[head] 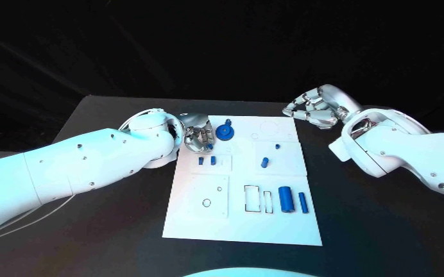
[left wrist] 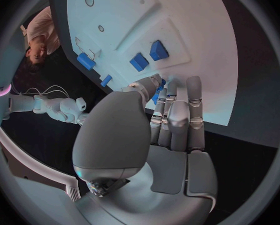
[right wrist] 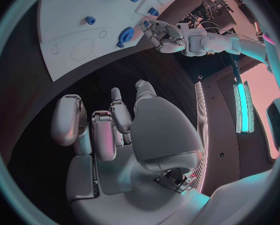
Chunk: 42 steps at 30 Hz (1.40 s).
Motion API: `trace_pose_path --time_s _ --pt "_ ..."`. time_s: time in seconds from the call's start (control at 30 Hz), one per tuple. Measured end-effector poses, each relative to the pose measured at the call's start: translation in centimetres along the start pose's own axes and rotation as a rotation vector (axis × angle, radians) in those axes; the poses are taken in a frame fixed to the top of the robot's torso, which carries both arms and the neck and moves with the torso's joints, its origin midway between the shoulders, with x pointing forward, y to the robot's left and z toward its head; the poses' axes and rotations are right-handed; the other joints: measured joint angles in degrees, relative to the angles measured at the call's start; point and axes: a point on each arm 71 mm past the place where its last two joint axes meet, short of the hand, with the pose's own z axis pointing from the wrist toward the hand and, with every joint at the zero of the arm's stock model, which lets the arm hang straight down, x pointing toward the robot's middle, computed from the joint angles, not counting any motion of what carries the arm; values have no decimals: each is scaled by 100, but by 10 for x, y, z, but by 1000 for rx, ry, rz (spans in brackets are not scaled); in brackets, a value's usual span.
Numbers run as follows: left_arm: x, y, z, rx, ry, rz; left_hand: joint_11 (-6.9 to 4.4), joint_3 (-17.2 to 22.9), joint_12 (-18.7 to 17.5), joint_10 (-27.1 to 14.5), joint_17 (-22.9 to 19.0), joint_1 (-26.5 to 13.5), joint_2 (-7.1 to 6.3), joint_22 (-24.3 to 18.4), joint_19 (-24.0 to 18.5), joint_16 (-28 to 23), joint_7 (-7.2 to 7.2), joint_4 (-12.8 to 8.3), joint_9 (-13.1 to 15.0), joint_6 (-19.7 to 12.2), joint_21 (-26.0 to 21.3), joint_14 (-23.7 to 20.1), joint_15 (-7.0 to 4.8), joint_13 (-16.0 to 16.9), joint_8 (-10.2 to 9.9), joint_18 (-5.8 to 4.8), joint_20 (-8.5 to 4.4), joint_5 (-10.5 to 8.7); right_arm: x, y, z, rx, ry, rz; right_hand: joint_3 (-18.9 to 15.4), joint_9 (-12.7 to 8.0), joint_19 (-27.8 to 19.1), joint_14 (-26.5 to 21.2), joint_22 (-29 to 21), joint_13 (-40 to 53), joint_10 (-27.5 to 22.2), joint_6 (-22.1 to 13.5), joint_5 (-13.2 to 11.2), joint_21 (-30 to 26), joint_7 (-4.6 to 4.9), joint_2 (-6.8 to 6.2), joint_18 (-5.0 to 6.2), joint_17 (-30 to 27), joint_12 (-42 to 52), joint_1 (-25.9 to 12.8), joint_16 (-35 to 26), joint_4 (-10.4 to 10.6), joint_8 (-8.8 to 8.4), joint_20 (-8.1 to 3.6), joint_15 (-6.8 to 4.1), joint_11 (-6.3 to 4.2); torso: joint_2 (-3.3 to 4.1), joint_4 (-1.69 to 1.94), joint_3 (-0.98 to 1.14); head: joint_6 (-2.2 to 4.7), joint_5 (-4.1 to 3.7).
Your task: Assemble the parts on the task board
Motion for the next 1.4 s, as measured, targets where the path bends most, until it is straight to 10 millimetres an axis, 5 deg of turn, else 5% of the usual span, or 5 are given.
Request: trace_pose_path --time_s 0.27,0.4,0.57,0.97,1.4 --pt "0 2 -1 -7 0 0 19 -24 -60 -19 -81 -35 -35 -15 -4 -33 22 20 -7 -145 -27 -32 32 12 -108 0 4 0 -1 -2 0 4 -3 -2 -35 8 -149 0 -61 -515 -378 -15 0 -269 -13 0 94 -1 -452 0 -152 1 3 -6 0 -2 -1 -1 1 1 -1" --pt "-1 5 -3 -14 1 2 125 -251 -119 -125 -218 -133 -133 -48 -49 -78 131 41 -12 -295 -69 -112 112 18 -188 0 55 0 -2 -4 1 8 -6 -4 -50 39 -925 -109 -1071 -2524 -1708 -77 0 -1920 16 73 422 -944 -2530 139 -1222 14 23 7 -41 25 -3 -1 1 7 -8" --pt "-2 14 -10 -30 -2 3 154 -591 -132 -264 -363 -133 -133 -88 -60 -96 144 96 5 -389 -104 -203 117 50 -188 0 103 0 -4 -8 3 17 -5 -11 145 45 -1066 -141 -1555 -3767 -1859 -192 -551 -2672 84 39 446 -1446 -4009 848 -1776 -181 23 0 -37 87 -8 -1 -2 21 -20" --pt "-20 42 -29 -5 -104 -146 182 -713 49 -450 -2369 124 100 -247 -231 -1214 125 176 71 -152 -395 -1182 124 92 29 0 138 0 18 -9 3 -56 130 -217 853 -159 -338 -30 -655 -5471 -1116 200 -1115 -1404 67 -256 352 -483 -5776 1673 -1019 -372 -414 20 30 110 -19 5 -4 89 -160" --pt "-33 57 -46 117 -234 -778 182 -348 226 -450 -2798 292 230 -432 -369 -1889 135 144 70 -26 -683 -1352 101 98 105 -1 143 0 48 1 0 -166 225 -557 1037 -246 -161 -9 -254 -5870 -1070 307 -1157 -891 104 -439 265 -455 -6243 1539 -943 -215 -645 40 51 160 -15 1 -7 112 -447"
